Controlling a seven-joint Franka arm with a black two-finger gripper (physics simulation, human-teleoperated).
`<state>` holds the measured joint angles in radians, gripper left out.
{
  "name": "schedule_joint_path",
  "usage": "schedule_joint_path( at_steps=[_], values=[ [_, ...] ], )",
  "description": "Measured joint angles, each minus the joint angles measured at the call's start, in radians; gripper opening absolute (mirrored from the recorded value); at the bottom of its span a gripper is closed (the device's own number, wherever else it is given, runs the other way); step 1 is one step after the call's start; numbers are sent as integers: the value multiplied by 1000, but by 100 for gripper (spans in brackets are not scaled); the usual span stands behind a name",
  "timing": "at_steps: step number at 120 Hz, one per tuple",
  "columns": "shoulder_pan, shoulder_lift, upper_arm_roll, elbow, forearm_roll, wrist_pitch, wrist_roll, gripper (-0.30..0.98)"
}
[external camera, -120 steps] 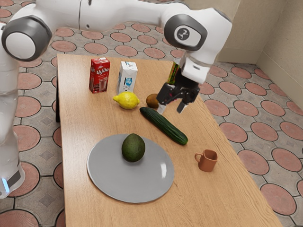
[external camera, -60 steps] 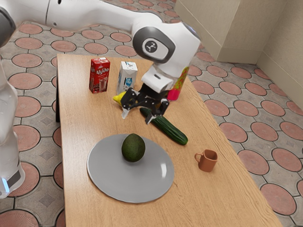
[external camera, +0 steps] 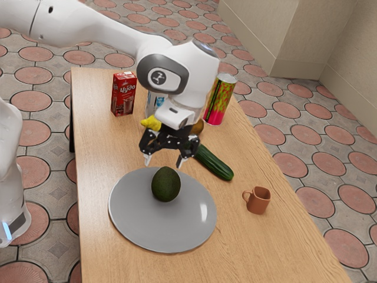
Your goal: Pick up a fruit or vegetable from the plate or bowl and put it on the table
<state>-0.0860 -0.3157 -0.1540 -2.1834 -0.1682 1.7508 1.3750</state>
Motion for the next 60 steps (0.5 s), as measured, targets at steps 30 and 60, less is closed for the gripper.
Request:
schedule_joint_path(
  at_steps=[30, 60],
  values=[
    [1, -1, 2, -59, -2, 84, 11, 68],
    [1, 26, -1, -98, -2, 150, 17, 78]
  ],
)
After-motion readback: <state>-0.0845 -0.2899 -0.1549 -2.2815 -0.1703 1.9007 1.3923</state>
